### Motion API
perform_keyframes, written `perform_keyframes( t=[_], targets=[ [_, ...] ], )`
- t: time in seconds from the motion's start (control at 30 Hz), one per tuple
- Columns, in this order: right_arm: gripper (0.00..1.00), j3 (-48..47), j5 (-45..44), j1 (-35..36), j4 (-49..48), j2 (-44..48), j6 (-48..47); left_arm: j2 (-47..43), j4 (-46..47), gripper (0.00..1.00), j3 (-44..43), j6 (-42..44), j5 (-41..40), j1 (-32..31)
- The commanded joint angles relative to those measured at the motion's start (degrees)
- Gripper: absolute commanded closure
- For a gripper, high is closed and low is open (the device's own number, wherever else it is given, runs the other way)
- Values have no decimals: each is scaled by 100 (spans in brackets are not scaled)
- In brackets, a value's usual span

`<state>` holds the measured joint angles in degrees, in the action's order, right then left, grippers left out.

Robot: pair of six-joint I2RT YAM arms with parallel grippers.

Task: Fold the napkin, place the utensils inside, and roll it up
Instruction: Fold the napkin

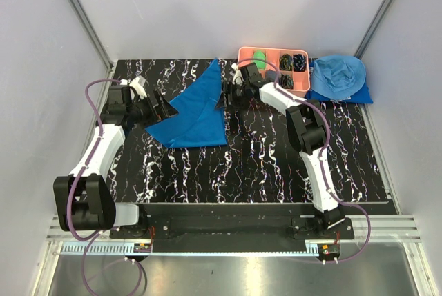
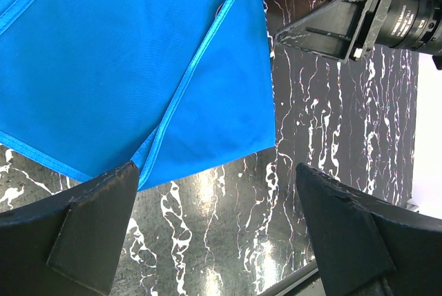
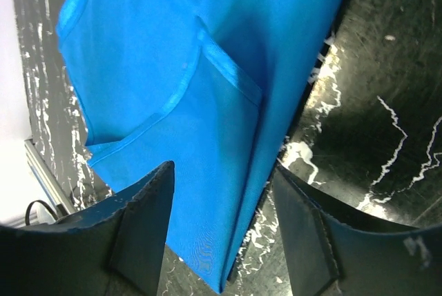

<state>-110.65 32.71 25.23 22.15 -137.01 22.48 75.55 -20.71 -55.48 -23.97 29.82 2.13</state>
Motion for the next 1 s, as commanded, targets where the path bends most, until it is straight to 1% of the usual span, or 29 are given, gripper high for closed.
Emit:
perform_keyframes(
  t=[0.0, 0.13, 0.3, 0.53, 0.77, 0.97],
  targets=[
    [34, 210, 104, -45, 17, 25, -95, -5, 304, 1, 46, -12, 182, 33],
    [35, 430, -97, -36, -27, 174, -165, 4, 322, 1, 38, -20, 199, 33],
    [37, 448, -89, -27, -53, 105, -147, 4, 331, 1, 55, -47, 234, 33],
    [45, 448, -238, 25, -132, -89, -60, -23, 348, 1, 55, -56, 270, 24],
    [57, 439, -230, 43, -167, -168, 28, -67, 383, 1, 73, -73, 314, 33],
    [61, 430, -186, 104, -211, -186, 72, -84, 392, 1, 82, -91, 340, 33]
  ],
)
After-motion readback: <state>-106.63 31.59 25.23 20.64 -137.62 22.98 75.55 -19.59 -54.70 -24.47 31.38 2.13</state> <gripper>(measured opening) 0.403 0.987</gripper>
